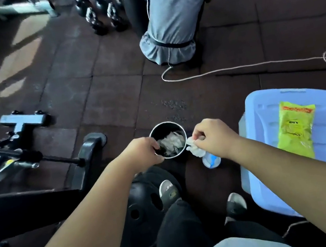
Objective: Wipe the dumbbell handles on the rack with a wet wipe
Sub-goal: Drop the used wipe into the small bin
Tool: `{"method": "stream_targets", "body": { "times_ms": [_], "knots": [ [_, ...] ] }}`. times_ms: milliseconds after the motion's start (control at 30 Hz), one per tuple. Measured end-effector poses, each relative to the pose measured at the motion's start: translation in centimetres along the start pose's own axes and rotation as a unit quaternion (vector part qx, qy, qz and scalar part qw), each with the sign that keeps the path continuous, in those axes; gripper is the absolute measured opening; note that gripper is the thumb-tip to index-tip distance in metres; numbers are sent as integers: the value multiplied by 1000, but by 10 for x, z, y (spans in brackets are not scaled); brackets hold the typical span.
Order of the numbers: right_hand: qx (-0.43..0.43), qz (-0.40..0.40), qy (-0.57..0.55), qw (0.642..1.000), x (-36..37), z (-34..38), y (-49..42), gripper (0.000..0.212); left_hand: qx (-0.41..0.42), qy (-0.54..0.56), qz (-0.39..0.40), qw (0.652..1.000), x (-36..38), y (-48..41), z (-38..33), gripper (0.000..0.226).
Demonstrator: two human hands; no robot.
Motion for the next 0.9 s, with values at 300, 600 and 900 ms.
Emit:
{"method": "stream_targets", "body": {
  "times_ms": [300, 600, 900],
  "knots": [
    [69, -15, -9, 997, 97, -58, -87, 18, 3, 2, 5, 1000, 43, -122, 67, 41],
    [110, 24, 8, 994, 227, -144, -166, 19, -21, 17, 28, 999, 152, -224, 135, 41],
    [91, -72, -8, 993, 229, -143, -211, 17, -5, 2, -41, 999, 142, -265, 145, 43]
  ]
}}
Point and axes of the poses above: each hand's wrist, its own y-axis away from the middle knuckle, its own x-axis out of the palm, z = x × y, the point moved 9 cm from there along -y, towards the middle knuckle, and after that the axes turned 1 degree about -z, right-handed, at the moved point
